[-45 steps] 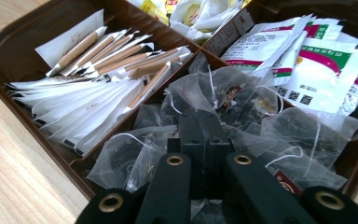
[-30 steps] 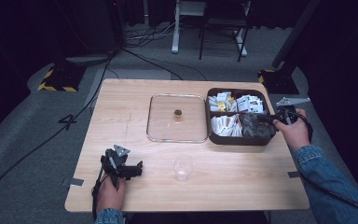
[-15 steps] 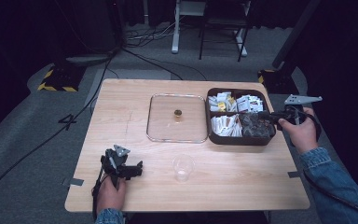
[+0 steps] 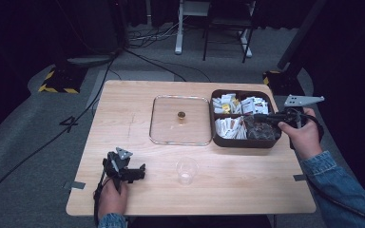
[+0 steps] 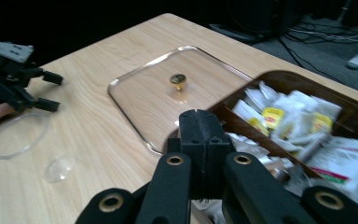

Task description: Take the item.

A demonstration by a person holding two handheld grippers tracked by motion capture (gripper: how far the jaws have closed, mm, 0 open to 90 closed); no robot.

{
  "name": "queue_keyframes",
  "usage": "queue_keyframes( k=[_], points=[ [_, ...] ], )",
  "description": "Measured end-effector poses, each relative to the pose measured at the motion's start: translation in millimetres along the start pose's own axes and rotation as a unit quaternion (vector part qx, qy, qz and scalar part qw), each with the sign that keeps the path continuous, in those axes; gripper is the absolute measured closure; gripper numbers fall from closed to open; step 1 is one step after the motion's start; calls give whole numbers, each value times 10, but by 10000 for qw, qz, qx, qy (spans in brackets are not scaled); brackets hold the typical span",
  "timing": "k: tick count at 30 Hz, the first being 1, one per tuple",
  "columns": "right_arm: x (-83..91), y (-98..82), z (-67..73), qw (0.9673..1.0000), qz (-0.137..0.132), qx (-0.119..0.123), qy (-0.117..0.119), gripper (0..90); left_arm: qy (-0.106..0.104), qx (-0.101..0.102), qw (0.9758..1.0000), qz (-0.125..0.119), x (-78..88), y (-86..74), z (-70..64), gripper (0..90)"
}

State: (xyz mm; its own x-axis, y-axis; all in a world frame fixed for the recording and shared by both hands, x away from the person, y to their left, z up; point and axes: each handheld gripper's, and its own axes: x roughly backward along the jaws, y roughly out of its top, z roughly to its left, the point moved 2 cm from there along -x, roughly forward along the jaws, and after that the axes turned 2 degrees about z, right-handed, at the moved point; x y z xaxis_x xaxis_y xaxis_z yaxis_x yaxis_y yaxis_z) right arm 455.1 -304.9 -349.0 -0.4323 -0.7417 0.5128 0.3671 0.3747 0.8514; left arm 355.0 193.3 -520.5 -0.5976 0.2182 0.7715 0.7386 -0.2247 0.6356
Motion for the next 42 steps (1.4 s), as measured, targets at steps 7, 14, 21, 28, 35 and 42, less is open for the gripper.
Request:
queue_keyframes(
  k=[7,14,21,28,35,42],
  points=[
    [-105,159,200,9991,-10,230,353,900,-2,13,10000,-3,0,-2,-2,1],
    [-239,307,432,9967,-94,403,699,900,0,8,10000,-1,0,-2,-1,0],
    [-362,377,632,9940,-143,472,973,900,0,10,10000,-2,0,-2,-1,0],
    [-440,384,792,9919,-193,476,1162,900,3,4,10000,-6,0,-2,0,1],
    [-554,363,953,9902,-131,517,1289,900,3,6,10000,-6,-1,-2,0,0],
    [-656,332,1099,9882,-65,586,1416,900,9,-4,10000,0,-1,2,1,0]
  ],
)
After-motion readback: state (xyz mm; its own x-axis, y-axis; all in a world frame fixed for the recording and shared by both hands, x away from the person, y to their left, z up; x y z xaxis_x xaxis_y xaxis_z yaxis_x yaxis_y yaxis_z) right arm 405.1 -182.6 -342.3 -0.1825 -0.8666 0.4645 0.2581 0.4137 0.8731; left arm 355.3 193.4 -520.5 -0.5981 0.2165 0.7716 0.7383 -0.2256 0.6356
